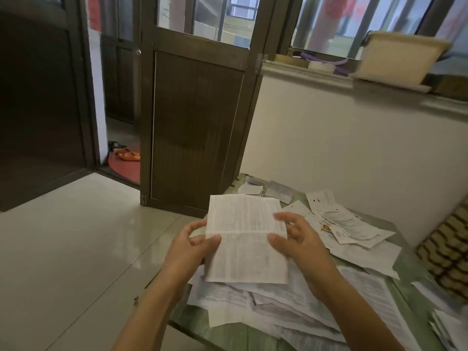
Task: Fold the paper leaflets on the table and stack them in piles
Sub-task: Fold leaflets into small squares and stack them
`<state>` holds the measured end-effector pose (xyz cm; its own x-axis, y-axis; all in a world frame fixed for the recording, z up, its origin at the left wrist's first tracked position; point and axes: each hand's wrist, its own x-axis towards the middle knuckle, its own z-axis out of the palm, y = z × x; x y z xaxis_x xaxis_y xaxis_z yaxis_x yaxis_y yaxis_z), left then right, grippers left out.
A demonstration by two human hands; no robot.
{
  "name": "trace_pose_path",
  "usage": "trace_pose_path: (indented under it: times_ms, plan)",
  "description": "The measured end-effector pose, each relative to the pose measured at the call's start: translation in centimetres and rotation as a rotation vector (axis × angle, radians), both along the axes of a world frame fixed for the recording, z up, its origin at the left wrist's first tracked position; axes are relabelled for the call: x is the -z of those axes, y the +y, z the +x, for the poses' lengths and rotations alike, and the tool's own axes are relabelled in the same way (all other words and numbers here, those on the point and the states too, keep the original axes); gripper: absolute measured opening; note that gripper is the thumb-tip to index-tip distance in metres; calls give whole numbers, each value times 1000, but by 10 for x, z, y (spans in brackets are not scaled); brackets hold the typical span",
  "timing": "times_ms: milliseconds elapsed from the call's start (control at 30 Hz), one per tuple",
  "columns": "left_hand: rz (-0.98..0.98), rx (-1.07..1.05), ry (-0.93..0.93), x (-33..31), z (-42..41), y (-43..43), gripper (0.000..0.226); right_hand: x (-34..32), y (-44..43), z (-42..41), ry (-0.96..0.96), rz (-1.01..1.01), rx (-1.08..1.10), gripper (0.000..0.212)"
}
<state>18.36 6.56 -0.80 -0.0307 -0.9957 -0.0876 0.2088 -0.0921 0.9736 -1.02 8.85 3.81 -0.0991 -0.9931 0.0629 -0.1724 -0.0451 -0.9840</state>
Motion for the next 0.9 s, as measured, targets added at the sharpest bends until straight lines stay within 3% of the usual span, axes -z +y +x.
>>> trace_pose_path:
  times_ms: [100, 200, 333, 467, 567, 667, 833, 900]
  plan:
    - [-85, 63, 38, -1, -1, 0, 56, 3, 1, -3, 156, 90, -67, 49]
    - [-147, 99, -61, -1, -5, 3, 38, 6, 2, -6, 349, 63, -48, 37]
    - [-206, 60, -103, -4, -10, 4, 29, 7, 1, -12, 869, -151, 42, 10]
    - [-284, 52, -69, -10, -11, 6, 29, 0, 5, 2, 1128, -231, -81, 18]
    - [-310, 111, -10, -14, -14, 7, 32, -4, 3, 15, 1146, -246, -167, 30]
    - [-312, 106, 27, -13, -13, 8, 33, -6, 4, 19, 1050, -184, -234, 10]
    - [-290, -130, -94, -13, -8, 4, 8, -9, 6, 12, 996, -21, -277, 20]
    - [-262, -81, -75, -14, -5, 5, 28, -7, 5, 10, 938, 14, -294, 25]
